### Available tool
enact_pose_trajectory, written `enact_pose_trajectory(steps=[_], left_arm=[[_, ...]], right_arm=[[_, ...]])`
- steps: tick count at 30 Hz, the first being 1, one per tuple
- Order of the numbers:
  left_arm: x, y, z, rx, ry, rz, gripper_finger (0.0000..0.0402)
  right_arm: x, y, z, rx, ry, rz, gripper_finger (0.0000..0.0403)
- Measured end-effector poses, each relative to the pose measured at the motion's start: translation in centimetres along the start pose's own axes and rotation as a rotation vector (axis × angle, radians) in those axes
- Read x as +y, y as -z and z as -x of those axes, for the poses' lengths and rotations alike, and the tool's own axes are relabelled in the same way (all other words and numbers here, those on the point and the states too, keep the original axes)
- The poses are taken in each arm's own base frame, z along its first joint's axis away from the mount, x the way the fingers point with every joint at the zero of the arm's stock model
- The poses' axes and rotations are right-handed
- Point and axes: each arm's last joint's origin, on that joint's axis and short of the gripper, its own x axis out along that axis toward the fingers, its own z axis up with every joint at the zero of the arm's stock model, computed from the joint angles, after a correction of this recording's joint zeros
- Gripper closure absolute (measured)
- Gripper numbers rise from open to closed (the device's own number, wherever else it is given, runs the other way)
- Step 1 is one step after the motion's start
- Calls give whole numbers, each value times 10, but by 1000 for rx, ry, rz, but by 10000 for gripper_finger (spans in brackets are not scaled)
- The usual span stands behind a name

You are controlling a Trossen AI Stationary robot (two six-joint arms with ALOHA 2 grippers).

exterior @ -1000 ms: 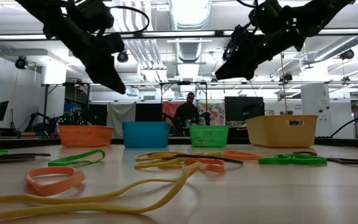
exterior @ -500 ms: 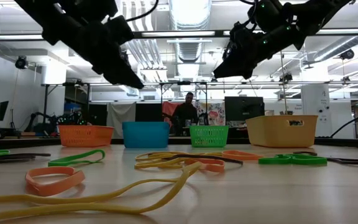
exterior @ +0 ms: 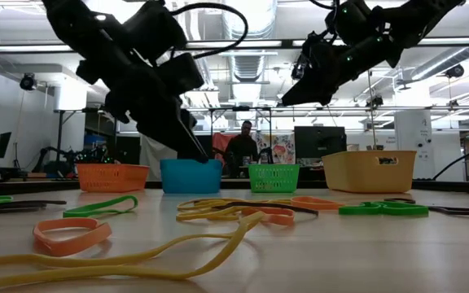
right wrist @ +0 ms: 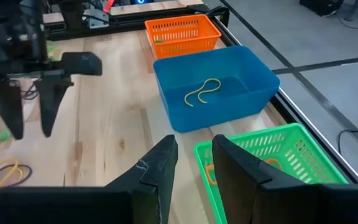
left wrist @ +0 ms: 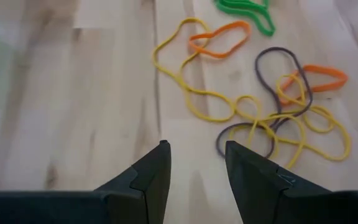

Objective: Sort rubber bands into baskets
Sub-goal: Put the purple rubber band into the light orange bin

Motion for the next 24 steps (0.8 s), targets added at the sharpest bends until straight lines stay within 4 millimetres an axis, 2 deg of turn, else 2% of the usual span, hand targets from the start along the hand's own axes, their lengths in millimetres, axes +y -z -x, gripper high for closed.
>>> enact_pose_trajectory(steps=[8,12,16,24], left_arm=[[-19,-2,-19,66,48,-32,264],[-29,2,-25,96,64,35,264],[-33,6,-29,112,46,85,264],[-33,18,-44,151,-14,74,266]], right_arm=[[1,7,-1,21,-2,-23,305],[1,11,-1,32,-3,-39,305],[1,13,-1,36,-4,-43,305],[1,13,-1,36,-4,-45,305]])
